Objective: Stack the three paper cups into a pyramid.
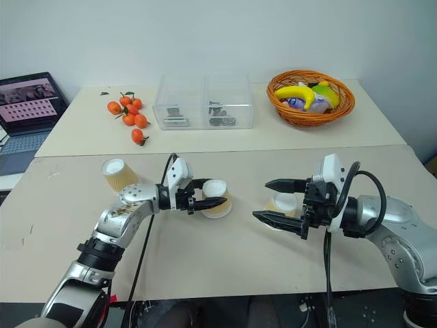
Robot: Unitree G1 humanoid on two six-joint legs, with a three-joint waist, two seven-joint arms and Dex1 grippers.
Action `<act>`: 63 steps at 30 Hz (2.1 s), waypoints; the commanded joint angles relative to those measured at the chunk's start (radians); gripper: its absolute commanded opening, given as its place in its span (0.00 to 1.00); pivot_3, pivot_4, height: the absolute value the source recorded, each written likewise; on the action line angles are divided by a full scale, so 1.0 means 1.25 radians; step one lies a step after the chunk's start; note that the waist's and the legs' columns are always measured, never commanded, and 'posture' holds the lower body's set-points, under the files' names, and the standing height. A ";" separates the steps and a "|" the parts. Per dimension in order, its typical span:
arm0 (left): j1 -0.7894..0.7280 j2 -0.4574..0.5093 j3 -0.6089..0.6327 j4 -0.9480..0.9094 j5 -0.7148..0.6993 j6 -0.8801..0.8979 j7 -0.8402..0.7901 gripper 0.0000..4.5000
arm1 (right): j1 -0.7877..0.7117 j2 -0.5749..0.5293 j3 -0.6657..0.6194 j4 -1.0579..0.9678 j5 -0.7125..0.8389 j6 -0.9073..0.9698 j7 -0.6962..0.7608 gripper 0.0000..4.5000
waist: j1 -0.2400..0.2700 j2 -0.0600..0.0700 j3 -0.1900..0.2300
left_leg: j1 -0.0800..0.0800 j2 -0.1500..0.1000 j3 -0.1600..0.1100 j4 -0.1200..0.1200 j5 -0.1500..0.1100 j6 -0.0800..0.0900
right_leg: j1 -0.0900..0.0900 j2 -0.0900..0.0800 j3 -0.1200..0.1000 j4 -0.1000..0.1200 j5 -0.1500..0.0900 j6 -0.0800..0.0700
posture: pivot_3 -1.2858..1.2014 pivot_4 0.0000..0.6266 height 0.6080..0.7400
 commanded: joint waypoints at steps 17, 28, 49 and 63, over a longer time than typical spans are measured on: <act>0.116 0.079 0.252 -0.366 -0.117 0.161 0.217 1.00 | -0.053 -0.001 0.019 0.030 -0.003 -0.014 0.027 1.00 | -0.007 0.000 0.000 | 0.000 0.000 0.000 0.000 0.000 0.000 | 0.000 0.000 0.000 0.000 0.000 0.000 | 0.52 0.24 0.99; 0.321 0.082 0.423 -0.533 -0.250 0.301 0.374 1.00 | -0.117 0.023 0.074 0.081 -0.031 -0.026 0.066 1.00 | -0.010 0.000 0.000 | 0.001 0.000 0.000 0.000 0.000 0.000 | 0.000 0.000 0.001 0.000 0.000 0.000 | 0.52 0.24 0.99; 0.387 -0.037 0.561 -0.386 -0.113 0.143 0.690 1.00 | -0.147 0.053 0.094 0.106 -0.055 -0.031 0.085 1.00 | 0.007 -0.001 0.000 | 0.001 0.000 0.001 0.000 0.000 0.000 | 0.000 0.000 0.001 0.000 0.001 -0.001 | 0.52 0.24 0.99; 0.314 0.047 0.515 -0.293 -0.133 0.116 0.585 1.00 | -0.128 0.044 0.068 0.091 -0.048 -0.029 0.078 1.00 | 0.006 -0.001 -0.001 | 0.000 0.000 0.001 0.000 0.000 0.000 | -0.001 0.000 0.001 0.000 0.001 -0.001 | 0.52 0.24 0.99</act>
